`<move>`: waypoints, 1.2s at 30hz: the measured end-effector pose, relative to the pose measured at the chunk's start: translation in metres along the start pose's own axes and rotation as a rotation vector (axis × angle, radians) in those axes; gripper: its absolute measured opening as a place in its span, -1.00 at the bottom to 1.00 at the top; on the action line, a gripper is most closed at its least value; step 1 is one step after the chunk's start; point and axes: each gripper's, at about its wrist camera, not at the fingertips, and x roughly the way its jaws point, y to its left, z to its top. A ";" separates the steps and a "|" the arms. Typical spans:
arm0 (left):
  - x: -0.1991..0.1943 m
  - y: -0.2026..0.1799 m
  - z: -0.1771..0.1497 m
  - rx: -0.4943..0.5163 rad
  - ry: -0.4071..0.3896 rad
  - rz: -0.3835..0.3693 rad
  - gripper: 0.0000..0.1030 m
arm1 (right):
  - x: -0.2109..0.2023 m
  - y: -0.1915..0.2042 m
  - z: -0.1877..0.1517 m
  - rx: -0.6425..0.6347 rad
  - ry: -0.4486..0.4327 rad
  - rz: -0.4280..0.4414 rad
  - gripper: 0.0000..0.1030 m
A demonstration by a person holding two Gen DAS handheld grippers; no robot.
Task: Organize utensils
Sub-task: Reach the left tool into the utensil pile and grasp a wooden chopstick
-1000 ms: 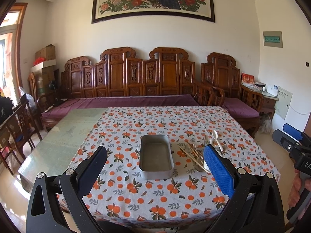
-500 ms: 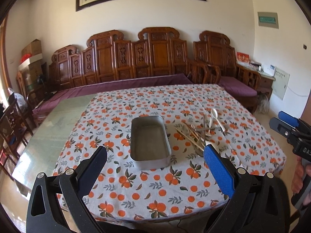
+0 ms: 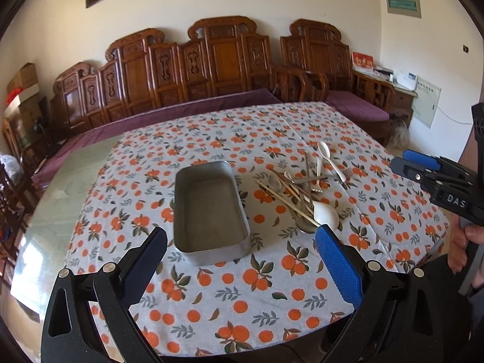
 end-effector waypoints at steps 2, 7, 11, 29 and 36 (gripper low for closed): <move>0.010 -0.002 0.003 0.006 0.017 -0.005 0.75 | 0.010 -0.005 0.001 -0.002 0.013 0.000 0.16; 0.037 -0.008 0.008 -0.007 0.057 -0.045 0.62 | 0.041 -0.024 0.001 0.011 0.055 -0.012 0.08; 0.065 -0.016 0.011 -0.011 0.090 -0.063 0.52 | 0.066 -0.039 0.002 0.019 0.086 -0.029 0.05; 0.196 -0.058 0.023 -0.058 0.284 -0.097 -0.08 | 0.123 -0.087 -0.028 0.070 0.152 -0.060 0.04; 0.241 -0.060 0.023 -0.134 0.386 -0.094 -0.32 | 0.127 -0.090 -0.027 0.076 0.147 -0.054 0.05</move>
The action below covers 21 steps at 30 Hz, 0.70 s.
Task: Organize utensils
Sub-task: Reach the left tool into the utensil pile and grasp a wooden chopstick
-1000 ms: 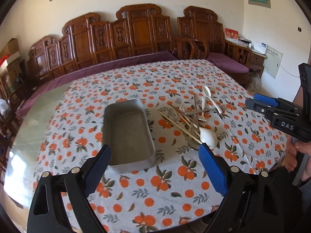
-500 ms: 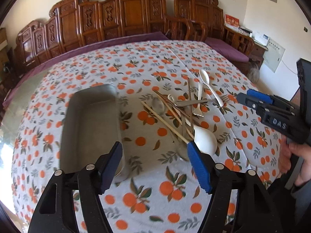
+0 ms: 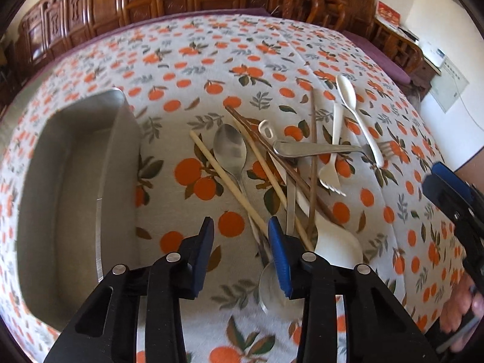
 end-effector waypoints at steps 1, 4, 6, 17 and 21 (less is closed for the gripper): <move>0.004 -0.001 0.000 -0.006 0.007 -0.003 -0.32 | 0.000 0.000 0.001 0.001 -0.001 0.001 0.05; 0.010 -0.002 0.004 -0.026 0.023 -0.013 -0.35 | 0.001 -0.002 0.003 0.009 -0.004 0.004 0.05; 0.011 -0.004 0.005 -0.029 0.025 -0.016 -0.47 | 0.002 -0.004 0.005 0.014 -0.003 0.002 0.05; 0.001 -0.006 -0.002 -0.026 0.017 -0.064 -0.88 | 0.005 -0.007 0.006 0.031 0.004 0.003 0.05; -0.006 -0.001 -0.005 -0.034 0.003 -0.085 -0.90 | 0.008 -0.002 0.006 0.020 0.009 0.007 0.05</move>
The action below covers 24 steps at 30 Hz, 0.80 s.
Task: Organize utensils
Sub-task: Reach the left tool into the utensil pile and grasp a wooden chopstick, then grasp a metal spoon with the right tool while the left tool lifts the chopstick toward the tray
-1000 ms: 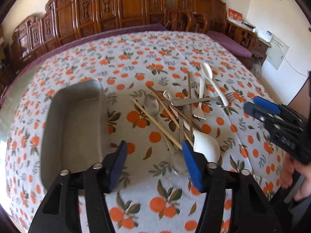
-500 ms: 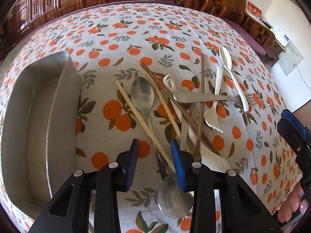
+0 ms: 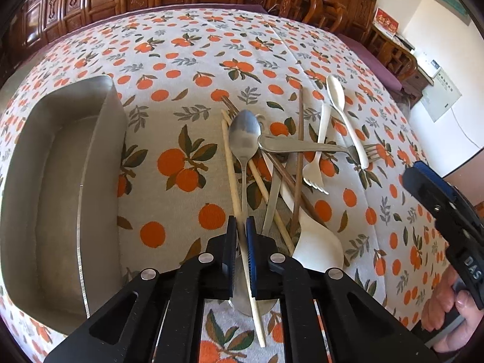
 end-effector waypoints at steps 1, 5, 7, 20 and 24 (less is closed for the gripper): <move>-0.002 0.001 -0.001 0.001 -0.005 -0.003 -0.90 | 0.002 0.001 0.000 -0.002 0.003 0.000 0.05; -0.014 0.007 -0.005 0.013 -0.026 -0.019 -0.91 | 0.008 0.004 0.002 -0.006 0.012 -0.002 0.05; -0.020 0.011 -0.008 0.026 -0.041 -0.022 -0.92 | 0.011 0.004 0.004 -0.002 0.018 -0.003 0.04; -0.054 0.032 -0.028 0.066 -0.148 -0.093 -0.93 | 0.035 0.027 0.002 -0.022 0.071 0.019 0.04; -0.068 0.038 -0.024 0.064 -0.181 -0.122 -0.93 | 0.044 0.050 0.003 -0.045 0.083 0.065 -0.03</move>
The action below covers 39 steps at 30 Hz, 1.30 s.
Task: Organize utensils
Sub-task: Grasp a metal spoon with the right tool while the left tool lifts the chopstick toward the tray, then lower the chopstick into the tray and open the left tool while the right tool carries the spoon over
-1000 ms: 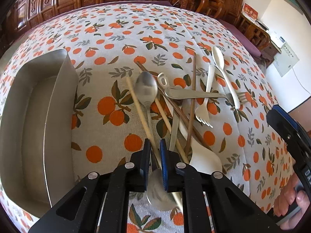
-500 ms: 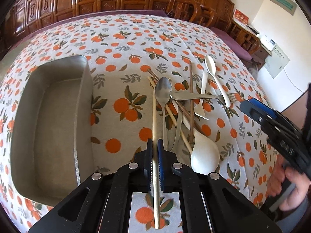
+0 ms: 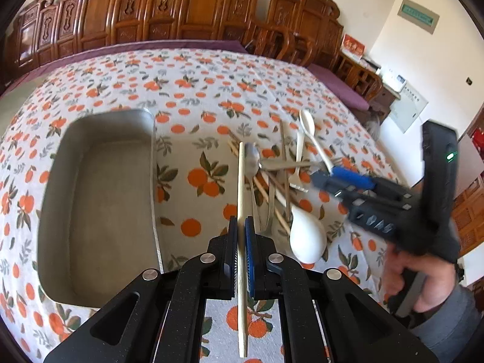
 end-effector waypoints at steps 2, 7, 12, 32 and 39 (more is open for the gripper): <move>-0.006 0.003 0.003 -0.003 -0.018 -0.004 -0.93 | 0.006 0.013 0.002 -0.012 0.006 0.033 -0.07; -0.018 0.014 0.010 -0.012 -0.055 0.003 -0.93 | 0.024 0.041 0.006 -0.044 0.038 0.082 -0.19; -0.027 0.026 0.016 -0.032 -0.083 0.011 -0.93 | 0.047 0.059 0.012 -0.060 0.084 0.064 -0.35; -0.050 0.050 0.021 -0.046 -0.135 0.057 -0.93 | 0.071 0.082 0.008 -0.135 0.121 -0.089 -0.93; -0.050 0.076 0.020 -0.065 -0.118 0.102 -0.93 | 0.040 0.080 0.021 -0.088 0.019 0.018 -0.94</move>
